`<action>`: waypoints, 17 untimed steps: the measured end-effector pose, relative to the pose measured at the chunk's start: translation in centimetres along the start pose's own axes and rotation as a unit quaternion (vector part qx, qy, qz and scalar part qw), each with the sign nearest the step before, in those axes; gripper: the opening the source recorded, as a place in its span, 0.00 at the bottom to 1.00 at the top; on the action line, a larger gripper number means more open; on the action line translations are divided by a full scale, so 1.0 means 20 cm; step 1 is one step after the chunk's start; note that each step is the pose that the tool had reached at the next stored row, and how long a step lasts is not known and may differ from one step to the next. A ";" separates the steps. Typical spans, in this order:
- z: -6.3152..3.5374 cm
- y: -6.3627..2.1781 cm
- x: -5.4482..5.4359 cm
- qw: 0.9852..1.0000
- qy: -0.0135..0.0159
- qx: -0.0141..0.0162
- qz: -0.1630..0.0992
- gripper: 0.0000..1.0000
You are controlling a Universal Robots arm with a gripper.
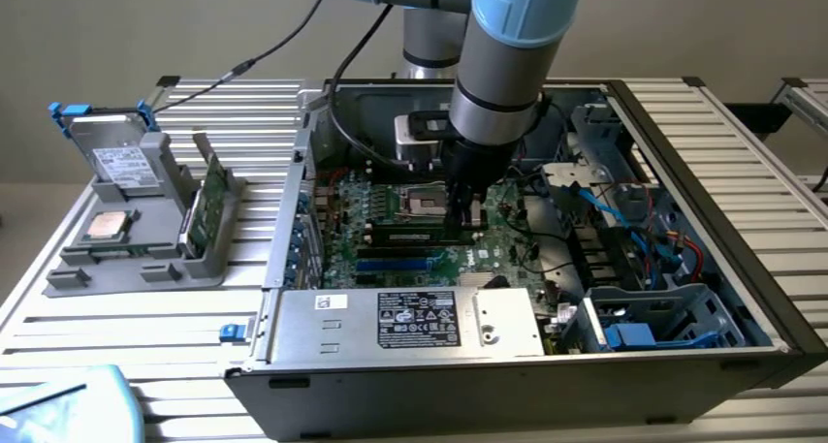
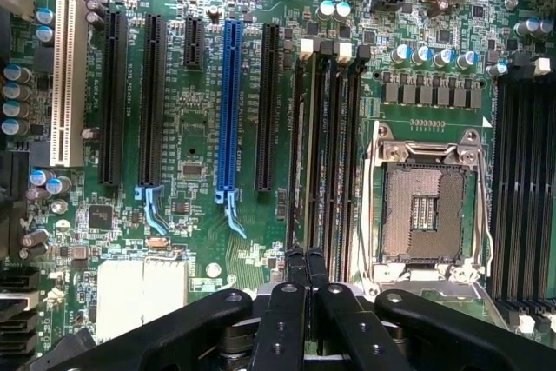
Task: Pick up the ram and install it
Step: 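Press down the ram until it locks into place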
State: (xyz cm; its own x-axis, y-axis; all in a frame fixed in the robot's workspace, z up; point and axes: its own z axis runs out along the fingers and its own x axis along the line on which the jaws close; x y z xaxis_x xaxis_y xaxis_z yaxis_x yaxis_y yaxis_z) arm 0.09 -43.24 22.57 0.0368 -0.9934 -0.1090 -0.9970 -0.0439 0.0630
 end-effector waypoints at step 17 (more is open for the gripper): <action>-0.013 0.114 -0.02 1.000 0.000 0.000 0.000 0.11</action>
State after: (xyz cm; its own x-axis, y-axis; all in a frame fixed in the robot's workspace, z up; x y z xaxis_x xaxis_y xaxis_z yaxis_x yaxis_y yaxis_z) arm -2.19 -42.95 23.02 0.0368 -0.9934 -0.1088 -0.9971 -0.0438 0.0628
